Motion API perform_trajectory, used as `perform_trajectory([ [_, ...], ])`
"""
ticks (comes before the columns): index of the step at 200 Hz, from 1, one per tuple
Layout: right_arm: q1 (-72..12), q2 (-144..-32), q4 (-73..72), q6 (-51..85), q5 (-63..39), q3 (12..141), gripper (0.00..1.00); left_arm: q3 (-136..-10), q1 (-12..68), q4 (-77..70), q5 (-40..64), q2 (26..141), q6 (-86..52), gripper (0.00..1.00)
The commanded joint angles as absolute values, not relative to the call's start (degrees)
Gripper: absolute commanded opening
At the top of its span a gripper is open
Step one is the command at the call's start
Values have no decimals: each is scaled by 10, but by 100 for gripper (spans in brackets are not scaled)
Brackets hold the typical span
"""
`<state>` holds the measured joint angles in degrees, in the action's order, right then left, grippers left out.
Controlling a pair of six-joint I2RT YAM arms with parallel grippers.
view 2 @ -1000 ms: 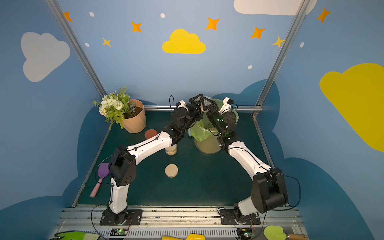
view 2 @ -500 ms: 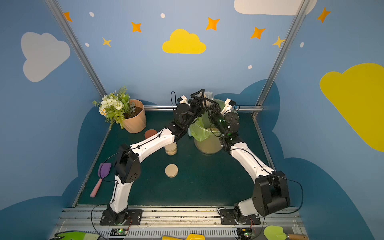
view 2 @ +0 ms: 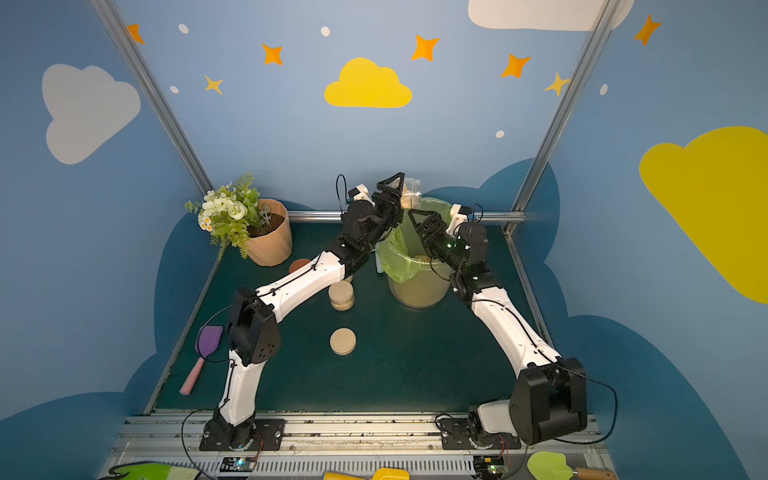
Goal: Empty expired oatmeal from jars
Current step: Pour the expired oatmeal into the trash bin.
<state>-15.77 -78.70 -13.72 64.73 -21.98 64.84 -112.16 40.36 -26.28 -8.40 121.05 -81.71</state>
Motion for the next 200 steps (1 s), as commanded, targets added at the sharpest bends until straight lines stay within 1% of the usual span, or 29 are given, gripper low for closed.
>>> perform_trajectory([
  [1, -138, -781, -13, 564, -278, 699, 95, -1147, 400, -289, -70, 1220, -802, 25],
  [29, -118, -811, 88, 475, -325, 773, 94, -1147, 399, -287, -66, 1221, -795, 25],
  [56, -118, -846, 212, 368, -322, 852, 94, -1151, 398, -282, -59, 1222, -788, 24],
  [97, -118, -854, 295, 265, -269, 879, 94, -1146, 396, -273, -53, 1219, -769, 24],
  [118, -121, -840, 312, 206, -208, 876, 95, -1148, 395, -267, -48, 1220, -761, 24],
  [139, -119, -881, 433, 116, -199, 959, 95, -1150, 393, -263, -42, 1223, -757, 24],
  [152, -126, -881, 418, 88, -175, 949, 95, -1150, 393, -261, -39, 1225, -755, 24],
  [175, -132, -889, 447, 34, -140, 968, 95, -1147, 393, -257, -36, 1223, -742, 23],
  [187, -131, -885, 436, 18, -145, 958, 95, -1147, 393, -251, -35, 1221, -734, 23],
  [200, -139, -894, 465, -1, -93, 978, 95, -1154, 392, -241, -28, 1223, -721, 24],
])
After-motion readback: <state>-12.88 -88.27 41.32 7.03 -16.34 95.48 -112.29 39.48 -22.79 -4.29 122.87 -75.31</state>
